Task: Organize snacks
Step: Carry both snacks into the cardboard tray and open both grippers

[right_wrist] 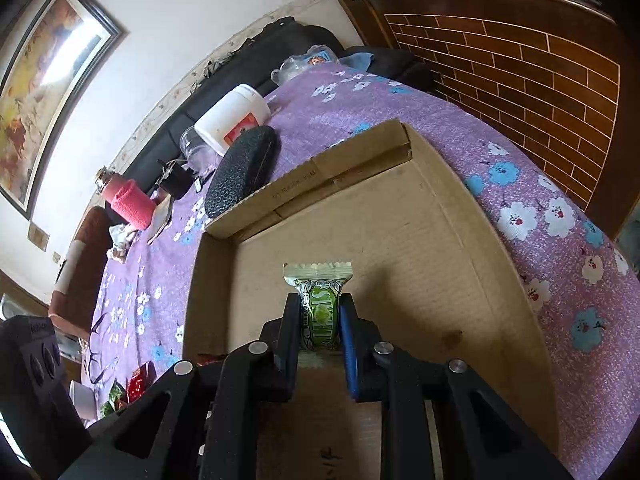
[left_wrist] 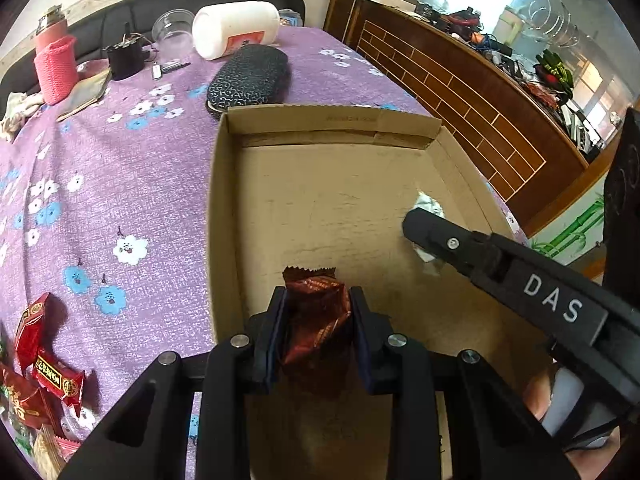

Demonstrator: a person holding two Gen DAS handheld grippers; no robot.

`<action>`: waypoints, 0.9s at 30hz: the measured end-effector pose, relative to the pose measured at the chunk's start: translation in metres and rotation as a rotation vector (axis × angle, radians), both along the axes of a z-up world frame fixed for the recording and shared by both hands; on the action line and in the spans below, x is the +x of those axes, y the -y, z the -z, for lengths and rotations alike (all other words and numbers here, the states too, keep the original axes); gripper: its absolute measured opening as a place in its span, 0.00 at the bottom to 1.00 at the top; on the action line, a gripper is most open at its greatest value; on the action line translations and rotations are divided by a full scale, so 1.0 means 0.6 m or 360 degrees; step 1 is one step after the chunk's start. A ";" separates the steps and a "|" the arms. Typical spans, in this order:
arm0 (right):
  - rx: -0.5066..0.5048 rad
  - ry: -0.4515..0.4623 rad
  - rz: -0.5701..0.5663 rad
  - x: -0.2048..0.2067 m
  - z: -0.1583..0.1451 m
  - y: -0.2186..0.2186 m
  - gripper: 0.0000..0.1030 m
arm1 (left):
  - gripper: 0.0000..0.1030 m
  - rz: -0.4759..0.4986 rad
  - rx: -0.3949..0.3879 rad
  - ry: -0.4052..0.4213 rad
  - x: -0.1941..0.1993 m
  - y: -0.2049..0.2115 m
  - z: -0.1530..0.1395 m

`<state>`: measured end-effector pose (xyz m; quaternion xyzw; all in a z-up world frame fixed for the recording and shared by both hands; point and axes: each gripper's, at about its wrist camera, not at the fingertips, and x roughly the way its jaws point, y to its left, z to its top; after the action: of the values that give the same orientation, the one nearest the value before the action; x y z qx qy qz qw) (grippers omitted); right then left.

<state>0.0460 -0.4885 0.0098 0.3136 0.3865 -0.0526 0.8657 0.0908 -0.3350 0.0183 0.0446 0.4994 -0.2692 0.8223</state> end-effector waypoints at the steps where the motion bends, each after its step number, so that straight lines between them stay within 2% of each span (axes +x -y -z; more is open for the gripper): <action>1: -0.0016 -0.0001 -0.0007 0.001 -0.001 -0.002 0.18 | 0.28 0.0003 0.0018 0.0006 -0.002 0.002 0.001; 11: -0.0033 -0.0039 -0.0006 0.005 0.001 -0.003 0.21 | 0.29 0.0010 0.0053 0.0025 -0.005 0.004 0.001; 13: -0.0035 -0.0040 0.0001 0.005 0.000 -0.003 0.25 | 0.34 0.0012 0.0063 0.0043 -0.007 0.005 0.000; 15: -0.0042 -0.0046 0.0013 0.003 0.000 -0.002 0.40 | 0.40 0.0011 0.0080 0.0069 -0.010 0.008 -0.002; 17: -0.0044 -0.0042 0.0017 0.002 -0.001 -0.002 0.47 | 0.44 0.0010 0.0130 0.0107 -0.016 0.013 -0.003; 22: -0.0040 -0.0083 0.0020 -0.009 0.002 -0.008 0.47 | 0.44 0.0036 0.0203 0.0146 -0.030 0.016 -0.001; 27: -0.0076 -0.0099 0.0022 -0.032 0.003 -0.026 0.47 | 0.44 0.0056 0.0220 0.0151 -0.049 0.011 0.001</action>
<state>0.0266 -0.4729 0.0080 0.2936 0.4096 -0.0775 0.8602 0.0615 -0.3416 0.0177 0.1227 0.4763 -0.2461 0.8352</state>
